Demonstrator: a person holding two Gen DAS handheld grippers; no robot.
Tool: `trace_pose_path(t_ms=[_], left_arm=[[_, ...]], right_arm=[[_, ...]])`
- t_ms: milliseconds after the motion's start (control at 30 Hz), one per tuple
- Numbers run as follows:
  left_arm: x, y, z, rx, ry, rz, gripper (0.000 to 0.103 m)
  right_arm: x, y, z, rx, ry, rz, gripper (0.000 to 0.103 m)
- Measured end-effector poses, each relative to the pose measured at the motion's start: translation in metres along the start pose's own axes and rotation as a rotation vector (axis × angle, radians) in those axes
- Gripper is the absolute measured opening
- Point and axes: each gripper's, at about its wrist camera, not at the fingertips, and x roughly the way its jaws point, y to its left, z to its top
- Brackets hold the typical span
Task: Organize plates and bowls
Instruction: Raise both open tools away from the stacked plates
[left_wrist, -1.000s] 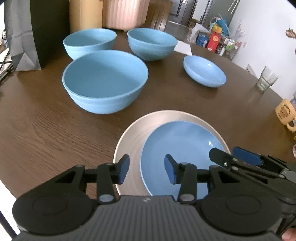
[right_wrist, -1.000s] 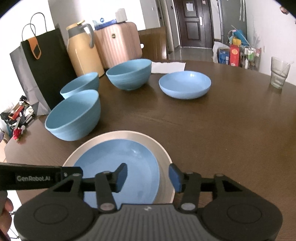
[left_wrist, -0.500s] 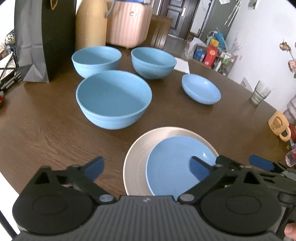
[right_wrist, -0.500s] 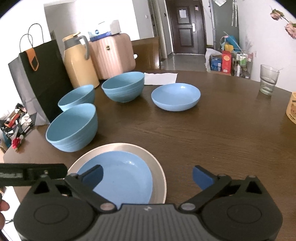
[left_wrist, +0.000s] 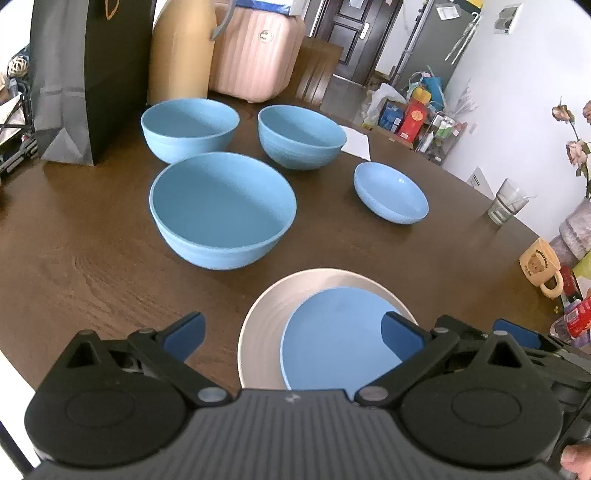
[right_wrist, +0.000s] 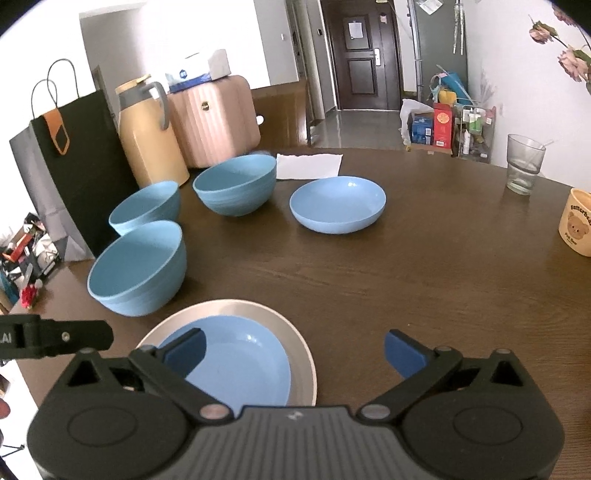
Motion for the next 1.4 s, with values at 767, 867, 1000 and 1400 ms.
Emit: trace_pose_path(t_ms=[767,867,1000,1400], left_arm=[[0.014,-0.032,0.033,0.020,0.011,-0.011,0.103],[0.017,-0.038,0.038,0.019,0.012,-0.011,0.103],[0.024,-0.045,0.044,0.018,0.015,-0.013,0.103],[0.049,-0.063,0.059,0.019,0.045,-0.020,0.103]], right_arm=[[-0.003,-0.037,0.036,0.016,-0.015,-0.044,0.103],[0.001,-0.043,0.041,0.023,-0.013,-0.049,0.103],[0.006,-0.051,0.048,0.025,-0.011,-0.055,0.103],[0.027,-0.063,0.065,0.005,0.001,-0.040,0.103]])
